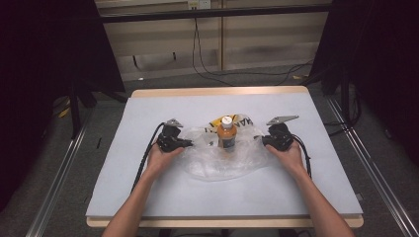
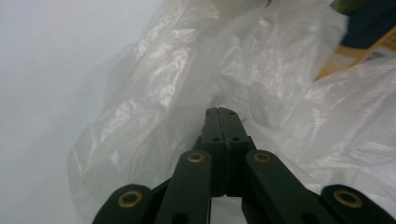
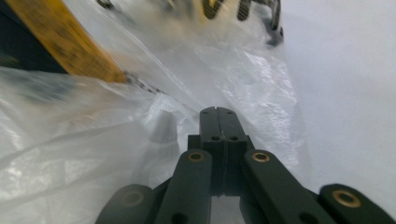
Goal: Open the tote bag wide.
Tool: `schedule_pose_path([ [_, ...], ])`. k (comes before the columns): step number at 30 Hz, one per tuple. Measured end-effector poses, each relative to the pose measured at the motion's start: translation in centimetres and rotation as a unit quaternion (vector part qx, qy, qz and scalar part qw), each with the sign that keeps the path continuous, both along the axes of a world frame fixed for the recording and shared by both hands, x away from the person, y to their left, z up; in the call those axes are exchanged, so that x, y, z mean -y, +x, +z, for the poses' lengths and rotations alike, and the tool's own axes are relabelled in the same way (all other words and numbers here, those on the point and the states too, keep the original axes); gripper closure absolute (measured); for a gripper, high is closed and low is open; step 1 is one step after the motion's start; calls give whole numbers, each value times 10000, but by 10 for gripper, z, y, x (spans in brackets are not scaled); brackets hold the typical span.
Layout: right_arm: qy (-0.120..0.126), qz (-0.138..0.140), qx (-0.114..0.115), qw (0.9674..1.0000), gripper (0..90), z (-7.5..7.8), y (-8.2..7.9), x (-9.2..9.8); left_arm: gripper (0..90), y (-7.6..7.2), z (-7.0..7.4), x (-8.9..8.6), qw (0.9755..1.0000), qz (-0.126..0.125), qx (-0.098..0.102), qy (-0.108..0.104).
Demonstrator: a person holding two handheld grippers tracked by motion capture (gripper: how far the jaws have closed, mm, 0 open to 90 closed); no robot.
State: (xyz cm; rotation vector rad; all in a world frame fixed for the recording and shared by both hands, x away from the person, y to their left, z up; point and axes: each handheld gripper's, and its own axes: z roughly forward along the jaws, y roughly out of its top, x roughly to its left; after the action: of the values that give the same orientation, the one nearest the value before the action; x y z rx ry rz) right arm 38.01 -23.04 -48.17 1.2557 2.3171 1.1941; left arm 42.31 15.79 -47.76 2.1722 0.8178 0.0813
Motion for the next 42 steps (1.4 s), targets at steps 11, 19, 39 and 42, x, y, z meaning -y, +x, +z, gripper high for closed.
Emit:
schedule_pose_path([
  [11,514,132,246,9983,900,34,0,2,900,-22,36,-9,9981,-188,362,-455],
  [19,526,377,253,9976,900,61,7,-1,900,-30,51,21,9962,-598,472,-419],
  [39,-298,1438,-1336,9801,900,19,52,-65,900,-42,10,85,9862,-1521,-6,647],
  [42,-350,1427,-1513,9775,900,6,61,-72,900,-50,8,88,9823,-1721,-14,734],
])
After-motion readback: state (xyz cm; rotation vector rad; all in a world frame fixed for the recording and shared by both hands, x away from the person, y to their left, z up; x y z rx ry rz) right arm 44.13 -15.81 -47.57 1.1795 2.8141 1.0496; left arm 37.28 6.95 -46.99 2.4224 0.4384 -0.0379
